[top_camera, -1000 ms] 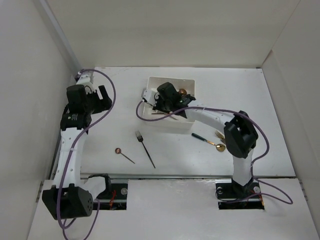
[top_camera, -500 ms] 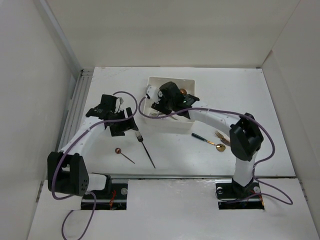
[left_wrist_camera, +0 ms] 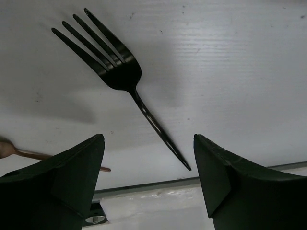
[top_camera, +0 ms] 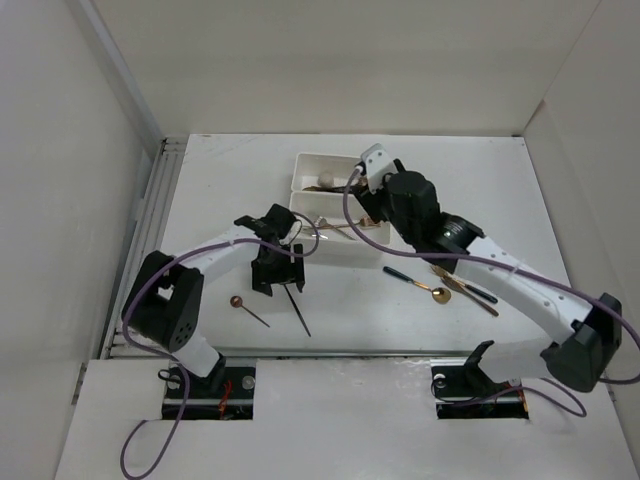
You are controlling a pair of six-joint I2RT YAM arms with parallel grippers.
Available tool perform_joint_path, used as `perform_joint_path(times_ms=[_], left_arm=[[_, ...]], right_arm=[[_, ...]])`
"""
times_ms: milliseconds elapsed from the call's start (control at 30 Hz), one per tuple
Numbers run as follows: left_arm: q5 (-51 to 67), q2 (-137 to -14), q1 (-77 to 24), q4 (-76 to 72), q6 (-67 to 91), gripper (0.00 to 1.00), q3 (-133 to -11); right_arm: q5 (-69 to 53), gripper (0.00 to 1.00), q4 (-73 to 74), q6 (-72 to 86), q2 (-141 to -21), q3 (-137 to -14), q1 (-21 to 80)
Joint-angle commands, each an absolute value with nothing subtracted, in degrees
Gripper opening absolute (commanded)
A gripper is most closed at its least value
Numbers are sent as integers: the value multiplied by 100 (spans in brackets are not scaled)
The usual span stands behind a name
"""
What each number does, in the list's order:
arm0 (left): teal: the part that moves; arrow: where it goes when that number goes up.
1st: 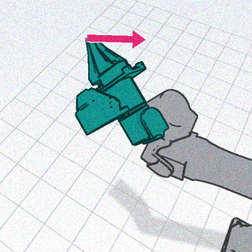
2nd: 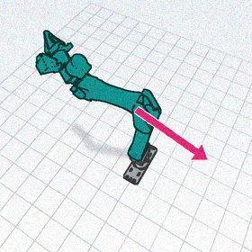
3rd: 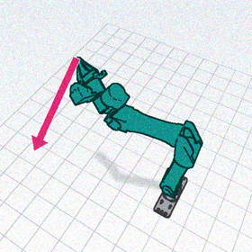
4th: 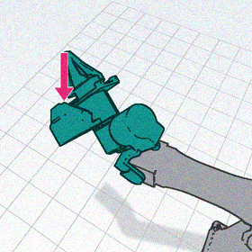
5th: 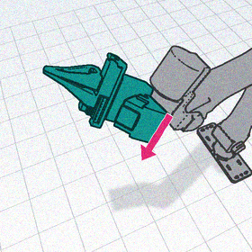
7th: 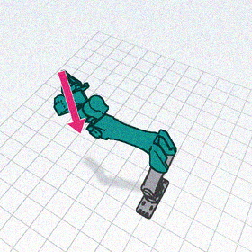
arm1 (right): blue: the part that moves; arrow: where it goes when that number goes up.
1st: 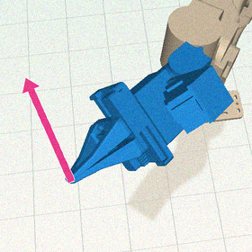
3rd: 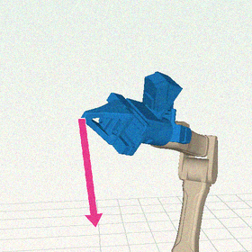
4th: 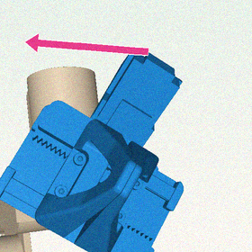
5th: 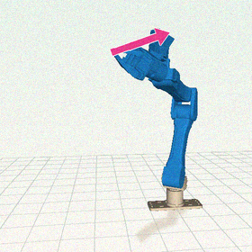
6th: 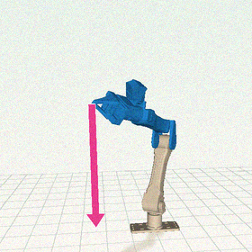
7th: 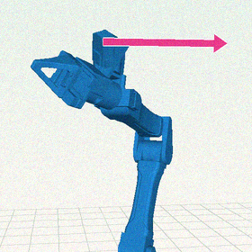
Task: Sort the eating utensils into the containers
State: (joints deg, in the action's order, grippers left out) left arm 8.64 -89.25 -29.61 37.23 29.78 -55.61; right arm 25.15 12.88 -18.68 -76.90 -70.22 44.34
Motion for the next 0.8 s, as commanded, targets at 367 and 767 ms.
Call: perform_joint_path(times_ms=[367, 767], left_arm=[[747, -9826, -3120, 3419, 3243, 43, -5292], [809, -8816, -3120, 4130, 3164, 55, -5405]], right_arm=[[3278, 68, 1414, -1116, -5406, -6196, 4526], [2875, 71, 1372, -942, -5422, -6311, 4579]])
